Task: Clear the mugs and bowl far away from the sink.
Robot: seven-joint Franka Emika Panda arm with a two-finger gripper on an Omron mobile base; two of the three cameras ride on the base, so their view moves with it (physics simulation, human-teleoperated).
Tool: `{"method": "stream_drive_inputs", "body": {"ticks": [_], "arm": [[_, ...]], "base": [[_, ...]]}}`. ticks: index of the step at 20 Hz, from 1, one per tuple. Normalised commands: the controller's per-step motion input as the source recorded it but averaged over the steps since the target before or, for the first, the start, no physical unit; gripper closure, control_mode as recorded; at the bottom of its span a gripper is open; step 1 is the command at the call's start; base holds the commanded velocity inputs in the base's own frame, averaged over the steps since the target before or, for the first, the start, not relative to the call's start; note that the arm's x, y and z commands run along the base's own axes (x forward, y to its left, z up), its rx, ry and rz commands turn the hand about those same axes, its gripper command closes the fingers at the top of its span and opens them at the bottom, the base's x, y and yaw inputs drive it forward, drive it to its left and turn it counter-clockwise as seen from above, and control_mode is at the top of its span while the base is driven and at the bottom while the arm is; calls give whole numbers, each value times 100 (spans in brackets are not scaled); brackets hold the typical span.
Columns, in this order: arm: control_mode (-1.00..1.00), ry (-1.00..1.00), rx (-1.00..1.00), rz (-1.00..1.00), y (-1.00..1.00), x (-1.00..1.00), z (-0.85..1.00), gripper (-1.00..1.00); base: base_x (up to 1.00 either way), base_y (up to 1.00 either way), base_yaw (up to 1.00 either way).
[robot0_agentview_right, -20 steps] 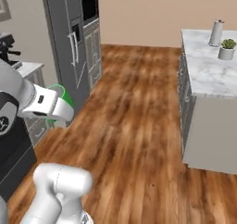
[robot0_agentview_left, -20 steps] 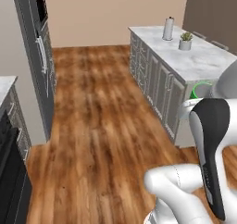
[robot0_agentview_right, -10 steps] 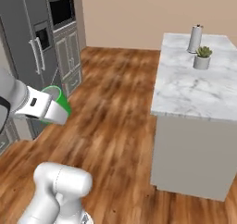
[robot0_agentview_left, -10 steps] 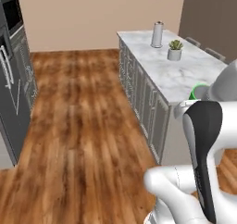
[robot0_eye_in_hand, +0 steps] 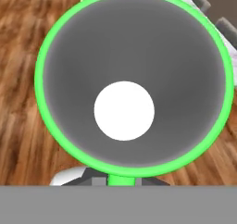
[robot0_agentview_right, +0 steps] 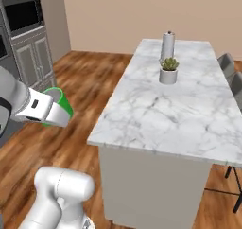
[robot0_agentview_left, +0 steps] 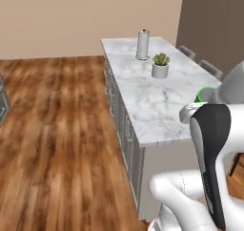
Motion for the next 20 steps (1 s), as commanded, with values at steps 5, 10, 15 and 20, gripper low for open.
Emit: {"method": "stream_drive_inputs", "body": {"ticks": [5,10,15,20], "arm": [[100,0,0,0,0,0,0,100],[100,0,0,0,0,0,0,100],[100,0,0,0,0,0,0,100],[100,0,0,0,0,0,0,100]], "base": [[100,-100,-1],[100,-94,-12],[100,-13,-22],[100,-28,28]]}}
